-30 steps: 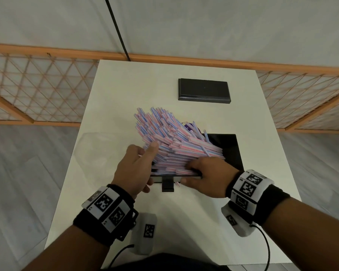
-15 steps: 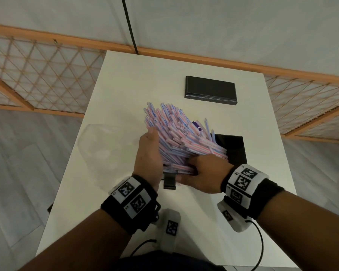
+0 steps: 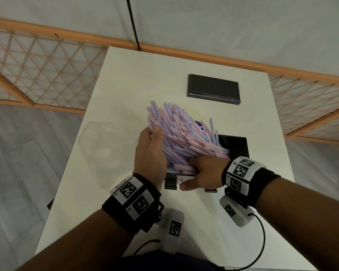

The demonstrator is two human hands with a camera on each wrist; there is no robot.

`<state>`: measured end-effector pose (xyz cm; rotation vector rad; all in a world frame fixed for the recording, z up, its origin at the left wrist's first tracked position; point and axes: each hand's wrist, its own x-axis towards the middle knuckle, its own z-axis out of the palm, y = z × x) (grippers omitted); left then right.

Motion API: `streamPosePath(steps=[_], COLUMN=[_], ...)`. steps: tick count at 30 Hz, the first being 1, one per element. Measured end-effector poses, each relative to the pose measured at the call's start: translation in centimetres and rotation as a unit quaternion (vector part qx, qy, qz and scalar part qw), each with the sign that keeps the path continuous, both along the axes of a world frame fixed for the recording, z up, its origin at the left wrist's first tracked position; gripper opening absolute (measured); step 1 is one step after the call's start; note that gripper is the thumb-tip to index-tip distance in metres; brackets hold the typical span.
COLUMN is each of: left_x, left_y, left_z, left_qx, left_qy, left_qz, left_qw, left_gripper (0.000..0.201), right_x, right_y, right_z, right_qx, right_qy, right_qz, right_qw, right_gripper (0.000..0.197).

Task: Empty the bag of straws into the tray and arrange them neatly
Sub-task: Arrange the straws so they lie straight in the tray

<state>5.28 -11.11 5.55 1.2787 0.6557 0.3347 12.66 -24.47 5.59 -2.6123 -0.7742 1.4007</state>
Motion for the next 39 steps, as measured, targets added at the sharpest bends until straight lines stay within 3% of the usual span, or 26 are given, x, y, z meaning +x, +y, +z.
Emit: streamPosePath(steps=[4, 10, 14, 16, 20, 23, 27, 33, 36, 39], left_x=[0.2, 0.2, 0.0, -0.1, -0.2, -0.3, -0.4, -0.3, -0.4, -0.6], left_y=[0.1, 0.4, 0.4, 0.2, 0.2, 0.5, 0.7, 0.7, 0.8, 1.1], left_z=[-0.1, -0.4, -0.6, -0.6, -0.7, -1.0, -0.8, -0.7, -0.8, -0.9], left_qx=[-0.046, -0.001, 0.013, 0.004, 0.004, -0.02, -0.049, -0.009, -0.021, -0.056], left_qy=[-0.008, -0.025, -0.025, -0.03, -0.022, -0.021, -0.034, -0.037, -0.04, -0.029], left_qz=[0.039, 0.031, 0.016, 0.019, 0.027, 0.04, 0.04, 0.029, 0.035, 0.071], left_qw=[0.998, 0.999, 0.999, 0.999, 0.999, 0.999, 0.997, 0.999, 0.998, 0.996], left_gripper=[0.031, 0.02, 0.026, 0.026, 0.024, 0.046, 0.05, 0.041, 0.037, 0.058], right_x=[0.2, 0.5, 1.1, 1.3, 1.5, 1.2, 0.5, 0.5, 0.5, 0.5], right_y=[0.5, 1.0, 1.6, 2.0, 2.9, 2.8, 3.0, 2.8, 2.5, 2.1], right_z=[-0.3, 0.9, 1.5, 1.9, 1.7, 1.3, 1.2, 0.4, 0.9, 0.7], right_qx=[0.0, -0.03, -0.055, -0.069, -0.063, -0.055, -0.007, 0.045, 0.048, 0.046], right_qy=[0.007, 0.03, 0.029, 0.025, 0.043, 0.042, 0.032, 0.042, 0.015, -0.011], right_qz=[0.001, 0.019, 0.063, 0.088, 0.076, 0.061, 0.042, 0.044, 0.026, 0.023], right_qw=[1.0, 0.999, 0.996, 0.993, 0.994, 0.996, 0.999, 0.997, 0.998, 0.999], right_gripper=[0.07, 0.045, 0.078, 0.085, 0.081, 0.081, 0.064, 0.071, 0.059, 0.055])
